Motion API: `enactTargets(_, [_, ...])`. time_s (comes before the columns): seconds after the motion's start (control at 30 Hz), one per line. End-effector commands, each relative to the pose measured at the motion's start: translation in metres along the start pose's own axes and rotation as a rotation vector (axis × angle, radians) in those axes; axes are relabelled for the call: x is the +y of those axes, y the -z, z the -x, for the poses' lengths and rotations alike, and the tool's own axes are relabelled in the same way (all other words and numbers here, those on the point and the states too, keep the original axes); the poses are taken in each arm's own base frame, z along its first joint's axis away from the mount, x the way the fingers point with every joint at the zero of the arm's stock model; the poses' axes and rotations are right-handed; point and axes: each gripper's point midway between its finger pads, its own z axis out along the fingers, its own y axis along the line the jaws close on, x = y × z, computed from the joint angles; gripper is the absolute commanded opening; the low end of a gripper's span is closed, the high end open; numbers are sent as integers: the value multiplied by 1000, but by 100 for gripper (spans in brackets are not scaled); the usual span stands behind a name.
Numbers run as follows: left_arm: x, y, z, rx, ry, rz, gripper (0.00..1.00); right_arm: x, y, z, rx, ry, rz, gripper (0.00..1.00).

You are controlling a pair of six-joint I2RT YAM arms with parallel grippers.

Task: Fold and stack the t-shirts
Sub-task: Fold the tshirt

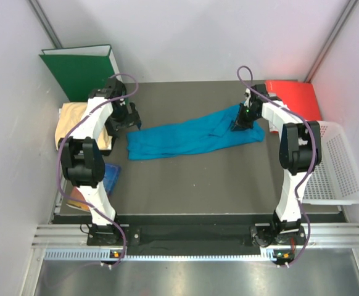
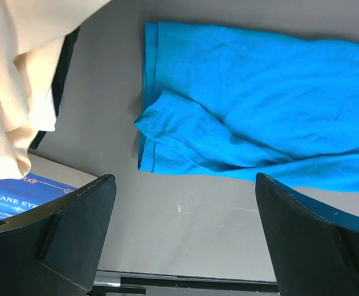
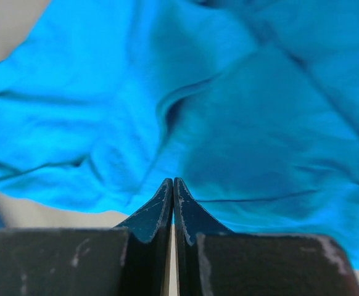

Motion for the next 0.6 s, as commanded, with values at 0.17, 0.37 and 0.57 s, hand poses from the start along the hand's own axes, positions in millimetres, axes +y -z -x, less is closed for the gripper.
enactTargets(0.17, [1,-7,-7,21,-42,-6,99,-4,-1,35,-118,49,-83,0])
enactTargets(0.37, [6,-11,-12,37,-53,9,99,8,-25,46,-135,49,-69,0])
enactTargets(0.57, [8,-13,-17,52,-59,15,99,28,-46,64,-156,59,-41,0])
